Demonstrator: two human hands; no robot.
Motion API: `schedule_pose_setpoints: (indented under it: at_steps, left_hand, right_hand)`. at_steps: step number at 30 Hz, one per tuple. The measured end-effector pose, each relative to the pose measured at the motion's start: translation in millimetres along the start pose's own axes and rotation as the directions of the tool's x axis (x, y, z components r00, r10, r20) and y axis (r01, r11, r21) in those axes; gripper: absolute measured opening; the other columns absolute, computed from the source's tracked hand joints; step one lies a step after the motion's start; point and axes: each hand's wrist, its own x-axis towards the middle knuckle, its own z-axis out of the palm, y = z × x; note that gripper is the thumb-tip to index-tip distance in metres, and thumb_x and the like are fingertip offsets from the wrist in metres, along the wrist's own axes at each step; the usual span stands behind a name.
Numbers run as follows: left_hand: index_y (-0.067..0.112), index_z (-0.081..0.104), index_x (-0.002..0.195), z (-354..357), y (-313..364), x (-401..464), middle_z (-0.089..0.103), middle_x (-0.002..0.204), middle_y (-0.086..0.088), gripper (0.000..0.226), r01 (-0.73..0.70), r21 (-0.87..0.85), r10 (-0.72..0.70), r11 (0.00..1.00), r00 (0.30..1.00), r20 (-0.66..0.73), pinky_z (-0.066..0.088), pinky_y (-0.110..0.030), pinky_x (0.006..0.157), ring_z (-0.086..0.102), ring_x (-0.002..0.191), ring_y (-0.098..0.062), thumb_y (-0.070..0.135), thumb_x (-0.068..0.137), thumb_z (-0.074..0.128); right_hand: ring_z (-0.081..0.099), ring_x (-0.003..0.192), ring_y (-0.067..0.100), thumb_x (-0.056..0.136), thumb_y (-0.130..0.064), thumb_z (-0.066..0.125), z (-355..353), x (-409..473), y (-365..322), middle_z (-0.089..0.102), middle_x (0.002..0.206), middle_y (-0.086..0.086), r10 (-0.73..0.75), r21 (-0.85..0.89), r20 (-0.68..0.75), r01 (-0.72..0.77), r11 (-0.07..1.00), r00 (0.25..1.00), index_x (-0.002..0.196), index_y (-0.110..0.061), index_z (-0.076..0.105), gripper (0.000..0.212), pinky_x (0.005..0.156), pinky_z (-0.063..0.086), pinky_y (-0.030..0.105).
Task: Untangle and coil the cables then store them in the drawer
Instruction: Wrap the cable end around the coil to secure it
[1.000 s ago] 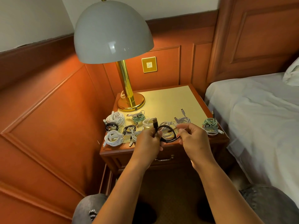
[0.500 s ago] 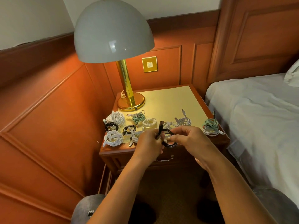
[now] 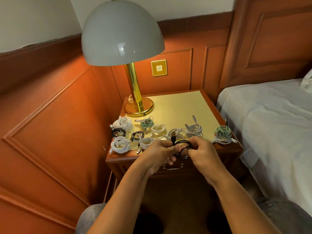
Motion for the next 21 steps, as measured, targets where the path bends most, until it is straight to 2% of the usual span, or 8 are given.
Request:
schedule_pose_setpoints:
  at_steps: [3,6,9,11,14,17,19,21]
  left_hand:
    - [0.000,0.067,0.093,1.8,3.0,2.1,0.063,0.075,-0.007,0.014,0.022,-0.041,-0.021,0.999,1.000,0.019,0.043,-0.020,0.048,0.052,0.054,-0.009,0.009,0.096,0.056]
    - [0.001,0.067,0.091,1.8,5.3,2.7,0.060,0.069,-0.007,0.015,0.043,-0.066,-0.041,0.997,0.999,0.034,0.042,-0.019,0.047,0.052,0.054,-0.010,0.010,0.096,0.056]
    - [0.001,0.064,0.088,1.1,13.5,4.7,0.057,0.066,-0.008,0.014,0.067,-0.050,-0.066,0.996,0.997,0.033,0.043,-0.020,0.046,0.050,0.053,-0.011,0.008,0.096,0.056]
    - [0.001,0.062,0.085,-1.2,19.6,5.0,0.056,0.060,-0.006,0.014,0.126,-0.061,-0.125,0.990,0.992,0.028,0.043,-0.019,0.045,0.049,0.050,-0.010,0.006,0.096,0.055]
    - [0.001,0.062,0.082,-10.6,20.8,5.7,0.052,0.056,-0.006,0.017,0.205,-0.141,-0.208,0.968,0.978,-0.004,0.041,-0.018,0.043,0.046,0.046,-0.009,0.005,0.097,0.054]
    - [-0.003,0.063,0.088,-15.0,14.4,6.9,0.055,0.057,-0.007,0.013,0.170,-0.151,-0.176,0.974,0.984,-0.026,0.046,-0.018,0.044,0.050,0.046,-0.010,0.005,0.096,0.056]
    - [-0.004,0.064,0.091,-11.9,10.9,6.8,0.057,0.061,-0.008,0.014,0.130,-0.108,-0.133,0.986,0.991,-0.023,0.046,-0.019,0.045,0.052,0.048,-0.010,0.007,0.096,0.057]
    - [-0.003,0.065,0.089,-8.5,8.5,6.5,0.059,0.070,-0.012,0.015,0.076,-0.076,-0.078,0.994,0.997,-0.020,0.046,-0.019,0.046,0.053,0.051,-0.010,0.008,0.096,0.057]
  right_hand:
    - [0.063,0.087,0.014,0.090,-0.005,0.064,4.1,0.7,10.2,0.065,0.096,0.002,-0.014,0.143,-0.138,0.034,0.989,0.990,0.097,-0.021,0.065,0.017,0.058,0.048,0.012]
    - [0.060,0.093,0.005,0.090,-0.005,0.065,4.4,2.2,12.5,0.058,0.109,-0.005,-0.130,0.119,-0.200,0.156,0.981,0.971,0.103,-0.031,0.066,0.030,0.065,0.050,0.014]
    - [0.058,0.089,-0.002,0.089,0.001,0.064,4.7,2.6,12.1,0.051,0.121,-0.011,-0.283,0.098,-0.169,0.302,0.948,0.944,0.112,-0.038,0.067,0.046,0.067,0.050,0.010]
    - [0.054,0.098,0.000,0.086,0.001,0.067,0.8,5.0,13.3,0.044,0.131,-0.019,-0.368,-0.017,-0.095,0.369,0.929,0.925,0.111,-0.045,0.065,0.053,0.076,0.051,0.011]
    - [0.051,0.107,-0.001,0.084,-0.001,0.068,-12.7,11.4,12.4,0.048,0.130,-0.017,-0.460,-0.146,-0.017,0.453,0.879,0.888,0.102,-0.039,0.071,0.042,0.082,0.049,0.011]
    - [0.060,0.094,-0.001,0.090,-0.012,0.065,-17.0,17.2,7.9,0.069,0.107,-0.010,-0.259,0.116,-0.103,0.270,0.956,0.960,0.089,-0.030,0.076,0.021,0.081,0.048,0.024]
    - [0.060,0.078,0.010,0.094,-0.020,0.060,-17.9,22.5,0.8,0.074,0.094,-0.001,0.005,0.358,-0.077,0.023,0.934,0.997,0.094,-0.016,0.076,0.017,0.069,0.044,0.029]
    - [0.053,0.063,0.015,0.096,-0.018,0.058,-21.9,29.0,-4.0,0.069,0.080,0.009,0.129,0.422,-0.030,-0.104,0.901,0.991,0.104,-0.006,0.072,0.020,0.054,0.040,0.026]
